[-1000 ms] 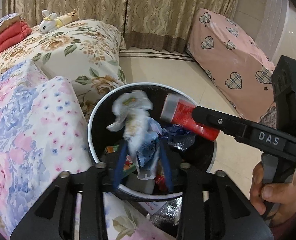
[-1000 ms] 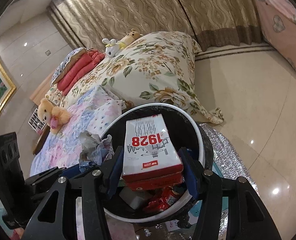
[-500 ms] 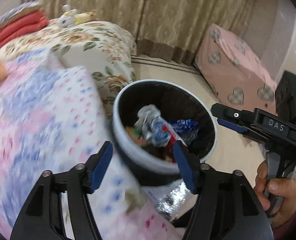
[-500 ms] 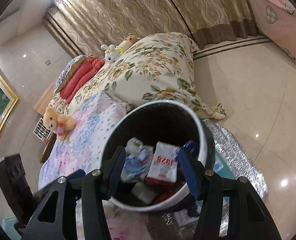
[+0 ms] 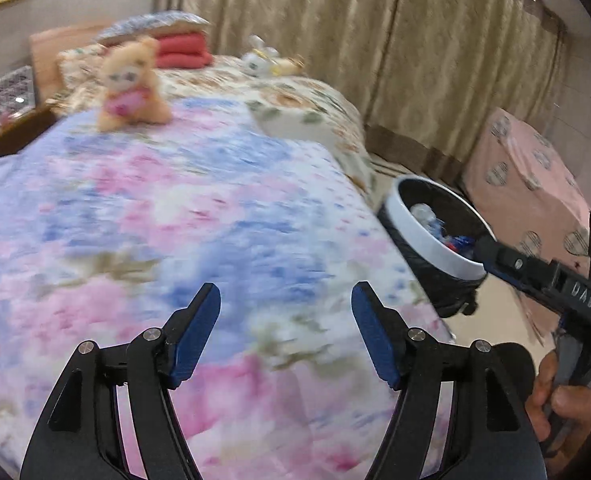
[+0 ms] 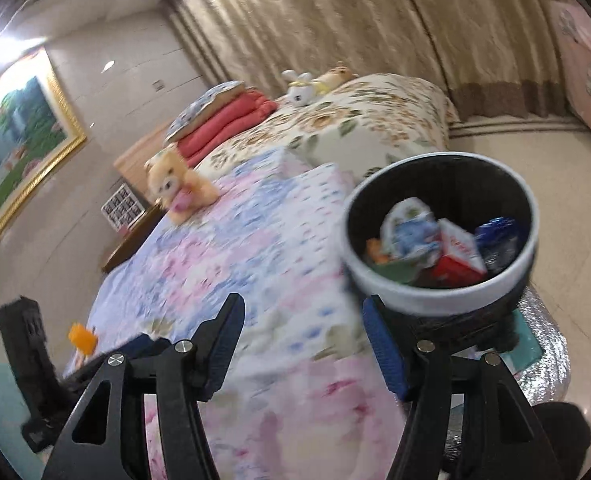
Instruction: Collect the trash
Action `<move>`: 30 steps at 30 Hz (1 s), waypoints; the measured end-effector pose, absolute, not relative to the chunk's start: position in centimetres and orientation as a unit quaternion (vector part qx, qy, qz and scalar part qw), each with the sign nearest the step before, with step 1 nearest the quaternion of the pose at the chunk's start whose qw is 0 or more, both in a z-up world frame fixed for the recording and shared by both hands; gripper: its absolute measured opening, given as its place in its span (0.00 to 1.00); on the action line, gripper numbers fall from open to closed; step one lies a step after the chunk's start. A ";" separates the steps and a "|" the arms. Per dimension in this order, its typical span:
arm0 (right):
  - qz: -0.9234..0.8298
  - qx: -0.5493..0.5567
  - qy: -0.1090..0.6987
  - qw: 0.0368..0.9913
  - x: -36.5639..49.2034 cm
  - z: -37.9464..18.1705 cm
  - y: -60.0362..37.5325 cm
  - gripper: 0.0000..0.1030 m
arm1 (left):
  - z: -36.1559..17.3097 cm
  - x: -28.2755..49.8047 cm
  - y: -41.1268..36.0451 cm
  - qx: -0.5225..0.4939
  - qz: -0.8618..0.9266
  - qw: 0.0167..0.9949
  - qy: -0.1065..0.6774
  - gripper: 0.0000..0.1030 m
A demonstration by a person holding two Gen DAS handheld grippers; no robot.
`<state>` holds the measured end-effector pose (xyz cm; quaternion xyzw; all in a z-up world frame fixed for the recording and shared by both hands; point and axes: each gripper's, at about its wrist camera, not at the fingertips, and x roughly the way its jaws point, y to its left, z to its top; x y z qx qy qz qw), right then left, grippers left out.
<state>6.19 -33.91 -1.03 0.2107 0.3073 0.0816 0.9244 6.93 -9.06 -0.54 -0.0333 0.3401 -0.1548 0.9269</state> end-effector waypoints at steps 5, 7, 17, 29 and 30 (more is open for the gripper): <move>0.096 0.178 0.296 0.933 5.3 -0.2 -29.7 0.62 | 1.0 4.0 -5.6 -0.037 -0.134 0.942 0.305 0.68; 0.097 0.153 0.277 0.944 4.5 1.2 -28.2 0.62 | 1.6 3.0 -4.6 -0.038 -0.126 0.949 0.288 0.68; 0.060 0.111 0.185 0.975 1.5 2.1 -25.1 0.96 | 1.5 -0.6 -3.1 0.002 -0.046 0.982 0.182 0.99; 0.069 0.096 0.198 0.973 2.2 -1.0 -24.2 0.96 | 0.6 -0.5 -2.4 0.014 -0.010 0.982 0.186 0.99; 0.071 0.096 0.196 0.973 2.2 -1.0 -24.2 0.96 | 0.6 -0.4 -2.4 0.014 -0.007 0.982 0.188 0.99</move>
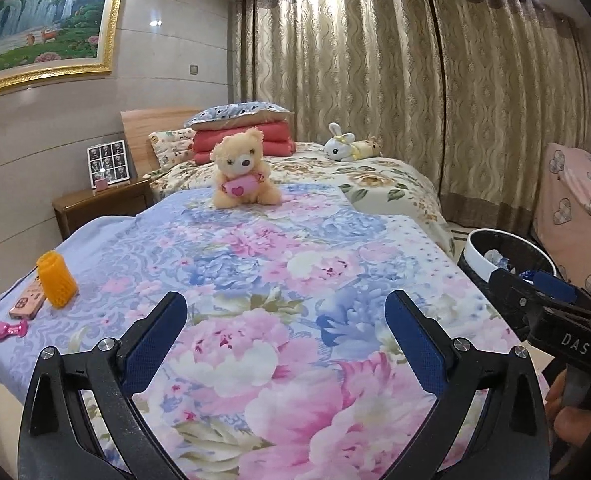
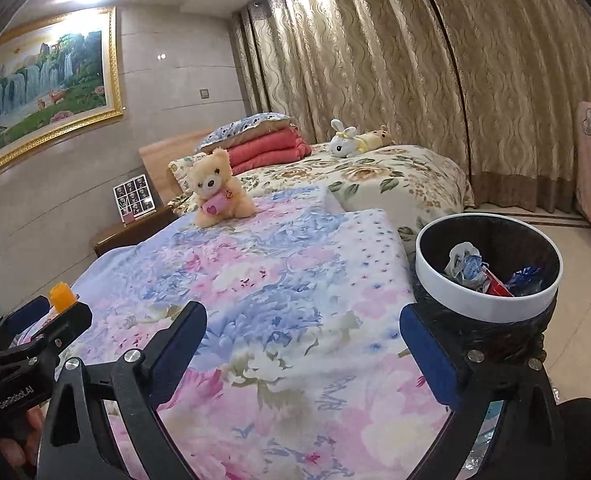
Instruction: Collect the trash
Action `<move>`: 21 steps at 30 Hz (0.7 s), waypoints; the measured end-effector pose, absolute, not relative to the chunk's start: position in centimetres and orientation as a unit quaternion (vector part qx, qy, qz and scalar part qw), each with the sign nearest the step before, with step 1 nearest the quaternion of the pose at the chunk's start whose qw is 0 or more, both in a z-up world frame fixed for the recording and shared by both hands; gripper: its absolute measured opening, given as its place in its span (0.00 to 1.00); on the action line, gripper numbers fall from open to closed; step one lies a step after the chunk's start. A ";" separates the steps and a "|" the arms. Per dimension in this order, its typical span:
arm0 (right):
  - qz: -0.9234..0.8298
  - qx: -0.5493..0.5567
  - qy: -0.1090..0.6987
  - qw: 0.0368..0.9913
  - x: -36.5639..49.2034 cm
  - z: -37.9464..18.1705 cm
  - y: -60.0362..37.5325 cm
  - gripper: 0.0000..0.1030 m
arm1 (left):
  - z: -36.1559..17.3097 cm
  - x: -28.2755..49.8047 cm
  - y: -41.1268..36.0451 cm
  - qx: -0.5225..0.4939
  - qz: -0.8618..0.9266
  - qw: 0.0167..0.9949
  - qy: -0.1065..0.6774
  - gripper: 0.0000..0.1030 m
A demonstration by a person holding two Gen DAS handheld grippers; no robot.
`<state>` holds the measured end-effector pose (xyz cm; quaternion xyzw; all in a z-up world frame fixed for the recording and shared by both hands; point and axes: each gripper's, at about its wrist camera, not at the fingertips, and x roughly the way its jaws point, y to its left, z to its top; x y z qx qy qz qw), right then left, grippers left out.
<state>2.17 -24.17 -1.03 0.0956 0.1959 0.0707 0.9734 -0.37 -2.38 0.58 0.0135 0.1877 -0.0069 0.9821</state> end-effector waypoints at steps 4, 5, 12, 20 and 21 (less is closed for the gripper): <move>0.074 0.092 0.191 0.975 2.1 -1.1 -24.0 0.96 | 0.4 -0.3 -2.4 0.011 -0.004 0.981 0.191 0.99; 0.074 0.090 0.190 0.975 2.0 -1.1 -24.0 0.96 | 0.4 -0.3 -2.3 0.010 -0.003 0.982 0.191 0.99; 0.072 0.087 0.188 0.976 1.9 -1.0 -23.9 0.96 | 0.5 -0.5 -2.4 0.011 -0.003 0.981 0.191 0.99; 0.068 0.085 0.180 0.978 1.5 -0.4 -24.0 0.97 | 0.5 -0.4 -2.5 0.012 -0.001 0.982 0.191 0.99; 0.068 0.084 0.180 0.978 1.5 -0.4 -24.0 0.97 | 0.5 -0.3 -2.5 0.012 0.001 0.981 0.191 0.99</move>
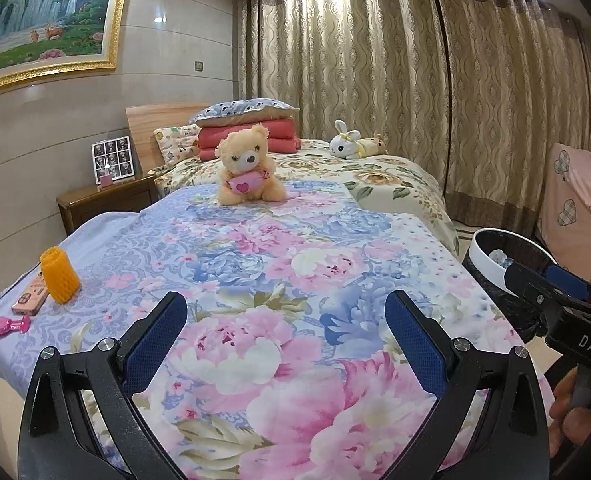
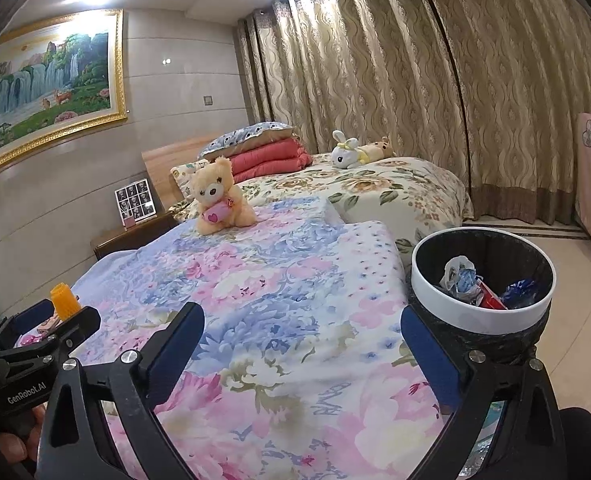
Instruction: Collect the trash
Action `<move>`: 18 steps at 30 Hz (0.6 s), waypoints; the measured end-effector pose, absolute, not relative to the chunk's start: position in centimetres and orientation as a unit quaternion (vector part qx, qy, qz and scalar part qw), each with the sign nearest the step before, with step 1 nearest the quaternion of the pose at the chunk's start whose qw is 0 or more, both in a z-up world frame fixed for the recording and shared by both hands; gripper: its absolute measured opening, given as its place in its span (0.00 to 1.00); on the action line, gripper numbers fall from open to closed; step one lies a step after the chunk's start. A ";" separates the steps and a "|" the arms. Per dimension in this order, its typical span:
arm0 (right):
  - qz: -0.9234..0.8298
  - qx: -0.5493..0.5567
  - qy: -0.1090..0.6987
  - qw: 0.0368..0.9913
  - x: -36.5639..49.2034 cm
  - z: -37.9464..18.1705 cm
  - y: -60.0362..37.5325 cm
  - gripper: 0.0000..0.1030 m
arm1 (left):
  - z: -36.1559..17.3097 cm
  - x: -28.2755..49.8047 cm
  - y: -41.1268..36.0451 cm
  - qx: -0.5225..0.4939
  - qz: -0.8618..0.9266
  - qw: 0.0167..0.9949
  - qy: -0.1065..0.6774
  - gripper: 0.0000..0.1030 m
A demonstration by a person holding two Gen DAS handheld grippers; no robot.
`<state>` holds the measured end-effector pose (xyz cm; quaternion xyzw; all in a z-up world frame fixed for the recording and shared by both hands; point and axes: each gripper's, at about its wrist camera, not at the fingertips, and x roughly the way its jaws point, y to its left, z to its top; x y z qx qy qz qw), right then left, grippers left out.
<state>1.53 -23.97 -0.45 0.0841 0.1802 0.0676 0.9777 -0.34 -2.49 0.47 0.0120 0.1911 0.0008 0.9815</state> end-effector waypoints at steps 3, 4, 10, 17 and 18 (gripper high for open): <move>0.069 0.084 0.181 0.977 1.5 -0.5 -24.1 0.97 | 0.4 -0.3 -2.5 0.011 0.002 0.981 0.193 0.99; 0.070 0.084 0.181 0.977 1.5 -0.4 -24.1 0.97 | 0.4 -0.3 -2.5 0.010 0.002 0.981 0.194 0.99; 0.069 0.085 0.181 0.977 1.4 -0.3 -24.3 0.97 | 0.5 -0.2 -2.7 0.012 -0.001 0.981 0.192 0.99; 0.071 0.085 0.179 0.977 1.3 -0.1 -24.4 0.97 | 0.8 -0.6 -2.9 0.014 -0.003 0.982 0.186 0.99; 0.071 0.085 0.179 0.978 1.3 -0.1 -24.4 0.97 | 0.8 -0.7 -2.9 0.015 -0.003 0.983 0.185 0.99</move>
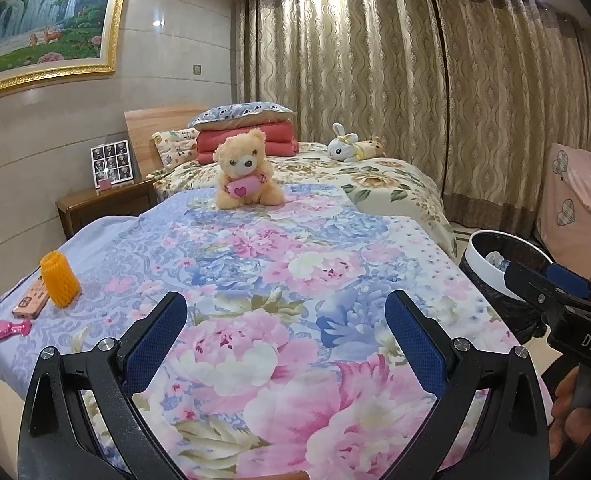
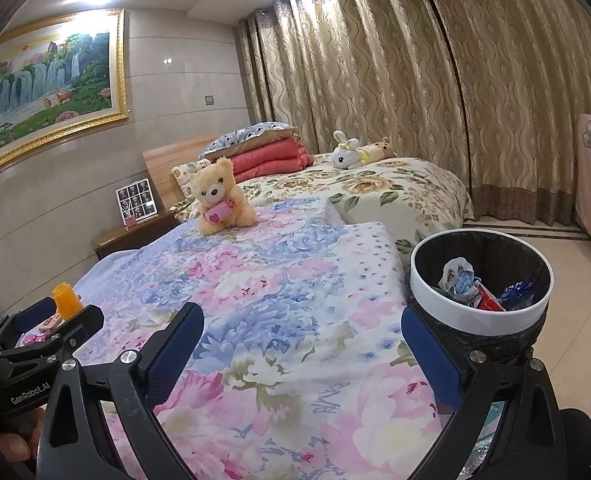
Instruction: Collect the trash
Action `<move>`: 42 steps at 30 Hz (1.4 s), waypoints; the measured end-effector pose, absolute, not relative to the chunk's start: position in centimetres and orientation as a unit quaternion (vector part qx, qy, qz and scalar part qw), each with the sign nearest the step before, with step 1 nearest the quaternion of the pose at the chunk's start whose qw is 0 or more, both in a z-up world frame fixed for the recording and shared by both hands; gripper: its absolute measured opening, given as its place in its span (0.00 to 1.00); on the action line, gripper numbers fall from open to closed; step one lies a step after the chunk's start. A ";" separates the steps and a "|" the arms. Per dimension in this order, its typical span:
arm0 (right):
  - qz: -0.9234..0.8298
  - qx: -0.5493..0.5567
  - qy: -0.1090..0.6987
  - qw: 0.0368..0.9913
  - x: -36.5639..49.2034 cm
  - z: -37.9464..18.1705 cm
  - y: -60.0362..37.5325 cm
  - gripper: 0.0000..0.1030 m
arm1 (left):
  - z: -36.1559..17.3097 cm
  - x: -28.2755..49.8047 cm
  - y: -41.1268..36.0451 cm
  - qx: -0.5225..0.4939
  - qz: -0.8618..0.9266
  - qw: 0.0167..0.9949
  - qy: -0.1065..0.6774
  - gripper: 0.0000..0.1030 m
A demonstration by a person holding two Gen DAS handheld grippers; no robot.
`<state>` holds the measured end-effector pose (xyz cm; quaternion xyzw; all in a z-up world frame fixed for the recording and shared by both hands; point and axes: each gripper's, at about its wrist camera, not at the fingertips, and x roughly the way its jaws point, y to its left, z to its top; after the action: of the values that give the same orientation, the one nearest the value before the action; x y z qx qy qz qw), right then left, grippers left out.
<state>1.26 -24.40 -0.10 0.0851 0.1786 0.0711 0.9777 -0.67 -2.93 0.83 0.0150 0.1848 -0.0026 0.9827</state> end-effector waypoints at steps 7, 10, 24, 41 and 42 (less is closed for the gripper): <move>0.072 0.083 0.176 0.978 1.0 0.2 -24.4 0.97 | 0.8 -0.6 -3.0 0.018 0.004 0.982 0.187 0.99; 0.072 0.084 0.179 0.978 1.0 0.2 -24.4 0.97 | 0.9 -0.7 -3.0 0.019 0.005 0.982 0.185 0.99; 0.068 0.084 0.190 0.976 1.1 0.1 -24.5 0.98 | 1.0 -0.9 -3.1 0.019 0.001 0.982 0.187 0.99; 0.070 0.084 0.189 0.976 1.0 0.2 -24.5 0.98 | 1.2 -1.0 -3.1 0.015 -0.004 0.982 0.186 0.99; 0.070 0.084 0.189 0.976 1.0 0.2 -24.5 0.98 | 1.2 -1.0 -3.1 0.015 -0.004 0.982 0.186 0.99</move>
<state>1.00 -24.50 0.20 0.0843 0.1889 0.0695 0.9759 -0.98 -3.08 1.22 0.0147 0.1858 -0.0041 0.9825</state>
